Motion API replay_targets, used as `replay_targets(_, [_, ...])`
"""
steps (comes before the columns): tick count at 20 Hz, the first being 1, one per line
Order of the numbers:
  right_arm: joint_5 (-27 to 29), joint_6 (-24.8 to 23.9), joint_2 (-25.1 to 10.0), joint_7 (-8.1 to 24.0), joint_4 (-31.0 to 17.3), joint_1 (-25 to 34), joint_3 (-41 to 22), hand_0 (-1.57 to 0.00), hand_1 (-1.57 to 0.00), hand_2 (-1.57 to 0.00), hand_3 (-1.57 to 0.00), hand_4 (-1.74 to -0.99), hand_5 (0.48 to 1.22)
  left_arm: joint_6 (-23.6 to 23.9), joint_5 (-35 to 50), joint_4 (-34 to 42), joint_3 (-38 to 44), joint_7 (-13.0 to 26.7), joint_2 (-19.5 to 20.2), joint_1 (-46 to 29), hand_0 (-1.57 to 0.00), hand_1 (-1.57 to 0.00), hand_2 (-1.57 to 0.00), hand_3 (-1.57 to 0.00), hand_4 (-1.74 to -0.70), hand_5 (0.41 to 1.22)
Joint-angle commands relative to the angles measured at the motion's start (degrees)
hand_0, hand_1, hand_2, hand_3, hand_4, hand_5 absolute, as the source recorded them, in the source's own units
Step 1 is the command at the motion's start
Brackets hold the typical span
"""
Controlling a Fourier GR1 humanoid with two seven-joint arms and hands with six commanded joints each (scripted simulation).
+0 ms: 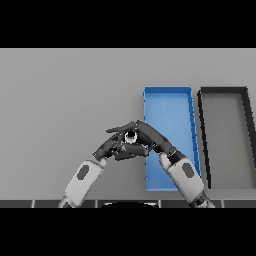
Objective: Pick up the blue pipe and place it into the blue bin.
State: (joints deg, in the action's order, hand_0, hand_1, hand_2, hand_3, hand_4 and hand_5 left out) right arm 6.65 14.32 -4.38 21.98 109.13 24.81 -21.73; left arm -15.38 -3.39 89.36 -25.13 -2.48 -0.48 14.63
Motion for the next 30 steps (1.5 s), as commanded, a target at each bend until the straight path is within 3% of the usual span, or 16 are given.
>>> replay_targets(1, [-0.62, -0.4, 0.04, -0.62, 0.74, -0.9, -0.41, -1.56, -1.56, -1.56, -1.54, -1.733, 1.196, 0.14, -1.48, 0.64, -0.2, -0.91, 0.87, -0.71, -1.46, -1.34, -1.29, -1.17, -1.6, 1.221])
replay_targets(3, [-1.03, -1.2, 0.37, -0.71, 0.94, -0.92, -0.95, -1.56, -1.56, -1.56, -1.55, -1.736, 1.205, -3.63, -0.52, 1.16, 0.66, 0.21, 2.48, -0.05, -0.94, -0.86, -0.83, -0.75, -1.37, 1.221])
replay_targets(5, [-1.08, -2.37, 1.24, 1.6, 1.41, -0.63, -1.73, -1.56, -1.56, -1.56, -1.56, -1.738, 1.211, -5.7, -2.02, 1.4, 0.51, 0.37, 2.74, -0.08, -0.6, -0.55, -0.53, -0.48, -1.21, 1.221])
replay_targets(6, [-1.04, -2.45, 1.1, 3.03, 1.74, -0.63, -1.72, -1.57, -1.57, -1.57, -1.56, -1.738, 1.213, -5.9, -3.06, 1.37, 0.1, -0.12, 2.51, -0.65, -0.48, -0.44, -0.42, -0.38, -1.14, 1.132])
replay_targets(9, [-2.72, -2.0, 1.19, 2.59, 1.62, -0.48, -1.4, -1.57, -1.57, -1.57, -1.57, -1.74, 1.217, -5.49, -3.01, 0.98, 1.2, 4.17, 2.43, -0.18, -0.24, -0.22, -0.22, -0.19, -1.02, 0.848])
replay_targets(12, [-2.8, -1.46, 1.59, 2.12, 1.73, -0.83, -0.77, -1.57, -1.57, -1.57, -1.57, -1.74, 1.219, -5.47, -1.24, 1.57, 1.55, 6.53, 2.0, -0.93, -0.12, -0.11, -0.11, -0.1, -0.97, 0.647])
replay_targets(13, [-2.75, -1.19, 1.79, 2.94, 0.92, -0.17, -0.06, -1.57, -1.57, -1.57, -1.57, -1.74, 1.219, -5.42, -0.64, 1.0, 1.95, 7.9, 1.68, -0.44, -0.1, -0.09, -0.09, -0.08, -0.97, 0.603])
replay_targets(16, [-1.5, -0.58, 3.12, 2.3, 1.44, -1.35, 0.37, -1.57, -1.57, -1.57, -1.57, -1.741, 1.22, -3.92, -3.06, 0.12, 1.0, 5.89, 1.78, -1.53, -0.05, -0.05, -0.04, -0.04, -0.95, 0.513])
replay_targets(17, [0.26, -0.58, 3.9, 2.38, 2.41, -1.69, 0.65, -1.57, -1.57, -1.57, -1.57, -1.741, 1.22, -4.03, -3.29, 0.17, 0.92, 6.07, 2.08, -1.44, -0.04, -0.04, -0.04, -0.03, -0.94, 0.495])
replay_targets(21, [8.03, -3.22, 5.79, 8.67, 4.4, 3.37, 6.11, -1.57, -1.57, -1.57, -1.57, -1.741, 1.221, -3.99, -3.04, -0.01, 0.75, 7.14, 1.7, -1.11, -0.02, -0.01, -0.01, -0.01, -0.91, 0.47])
replay_targets(25, [17.02, -4.69, 2.69, 12.69, 3.93, 13.67, 13.7, -1.57, -1.57, -1.57, -1.57, -1.741, 1.221, -4.33, -3.15, -0.97, 0.86, 8.0, 1.6, -0.31, -0.01, -0.01, -0.01, 0.0, -0.91, 0.445])
replay_targets(27, [21.1, -6.08, 0.08, 12.69, 2.54, 18.88, 17.73, -1.57, -1.57, -1.57, -1.57, -1.741, 1.221, -4.55, -2.37, -0.33, 1.07, 8.0, 1.61, -0.87, 0.0, 0.0, 0.0, 0.0, -0.91, 0.437])
replay_targets(30, [18.51, -10.59, -4.92, 11.77, 0.15, 24.46, 24.1, -1.57, -1.57, -1.57, -1.57, -1.741, 1.221, -4.12, -2.98, 0.16, 0.81, 9.16, 1.74, -1.24, 0.0, 0.0, 0.0, 0.0, -0.9, 0.432])
